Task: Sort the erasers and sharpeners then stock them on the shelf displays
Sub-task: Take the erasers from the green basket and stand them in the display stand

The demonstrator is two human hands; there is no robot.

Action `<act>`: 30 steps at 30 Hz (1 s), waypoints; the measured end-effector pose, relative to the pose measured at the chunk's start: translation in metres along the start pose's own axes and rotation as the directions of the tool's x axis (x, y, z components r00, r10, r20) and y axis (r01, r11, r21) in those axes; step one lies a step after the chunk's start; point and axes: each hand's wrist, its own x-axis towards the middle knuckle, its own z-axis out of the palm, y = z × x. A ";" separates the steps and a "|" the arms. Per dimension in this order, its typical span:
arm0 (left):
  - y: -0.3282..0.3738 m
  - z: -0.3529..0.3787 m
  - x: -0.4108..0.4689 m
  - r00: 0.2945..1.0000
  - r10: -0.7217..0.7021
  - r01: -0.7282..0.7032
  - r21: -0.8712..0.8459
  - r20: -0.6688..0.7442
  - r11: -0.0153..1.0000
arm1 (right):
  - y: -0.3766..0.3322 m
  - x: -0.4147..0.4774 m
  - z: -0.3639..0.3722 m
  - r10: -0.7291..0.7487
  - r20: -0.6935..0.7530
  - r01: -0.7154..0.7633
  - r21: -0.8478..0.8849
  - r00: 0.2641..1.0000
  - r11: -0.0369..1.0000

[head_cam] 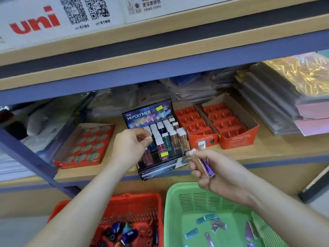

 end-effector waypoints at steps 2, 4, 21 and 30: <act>0.002 0.003 0.002 1.000 0.005 -0.005 0.037 0.018 0.999 | -0.001 0.001 -0.001 -0.006 0.015 0.006 0.036 1.000 0.999; 0.005 0.004 0.006 1.000 0.003 -0.006 0.099 0.031 0.995 | -0.001 0.001 -0.003 -0.022 0.015 0.021 0.050 1.000 0.999; 0.054 0.004 -0.051 0.969 0.073 0.041 -0.449 0.234 0.892 | 0.003 -0.004 0.003 -0.081 0.098 0.085 -0.040 0.992 0.996; 0.048 0.007 -0.036 0.984 -0.149 0.175 -0.644 0.094 0.745 | 0.000 -0.010 -0.003 -0.091 -0.069 0.094 0.047 0.993 0.994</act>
